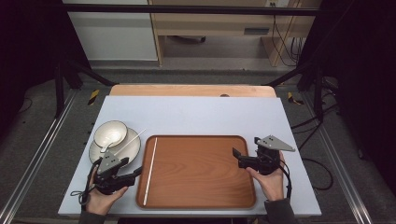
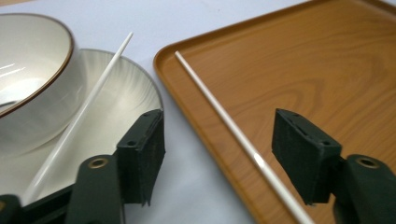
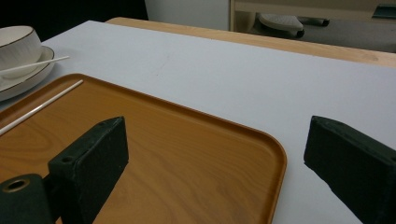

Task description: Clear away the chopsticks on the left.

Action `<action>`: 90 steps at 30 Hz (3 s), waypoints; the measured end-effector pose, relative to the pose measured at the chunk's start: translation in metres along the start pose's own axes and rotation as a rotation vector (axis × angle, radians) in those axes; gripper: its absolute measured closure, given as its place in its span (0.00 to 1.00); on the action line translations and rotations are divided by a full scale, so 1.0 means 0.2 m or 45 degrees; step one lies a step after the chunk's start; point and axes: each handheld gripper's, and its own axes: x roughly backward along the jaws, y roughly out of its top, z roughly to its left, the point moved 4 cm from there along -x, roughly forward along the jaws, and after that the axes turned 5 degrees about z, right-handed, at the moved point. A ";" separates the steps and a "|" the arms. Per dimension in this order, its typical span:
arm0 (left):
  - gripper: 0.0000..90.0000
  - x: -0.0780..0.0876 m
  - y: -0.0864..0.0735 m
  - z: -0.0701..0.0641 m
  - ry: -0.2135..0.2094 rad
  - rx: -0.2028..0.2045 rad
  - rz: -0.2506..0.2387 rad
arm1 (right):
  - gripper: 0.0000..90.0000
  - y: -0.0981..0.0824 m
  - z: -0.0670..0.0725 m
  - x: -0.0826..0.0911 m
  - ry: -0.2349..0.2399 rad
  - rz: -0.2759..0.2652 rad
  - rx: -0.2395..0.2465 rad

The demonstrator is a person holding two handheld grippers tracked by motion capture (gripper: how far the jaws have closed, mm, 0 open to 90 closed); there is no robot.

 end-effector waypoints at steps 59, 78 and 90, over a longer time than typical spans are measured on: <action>0.83 -0.07 -0.13 0.48 0.105 -0.026 0.204 | 0.08 -0.01 0.02 -0.03 0.016 0.032 0.011; 0.92 -0.06 -0.12 0.41 0.093 -0.026 0.206 | 0.08 -0.01 0.01 -0.02 0.019 0.022 0.002; 0.93 0.01 -0.07 0.35 0.103 0.010 0.114 | 0.08 -0.01 0.01 -0.01 0.012 0.021 0.004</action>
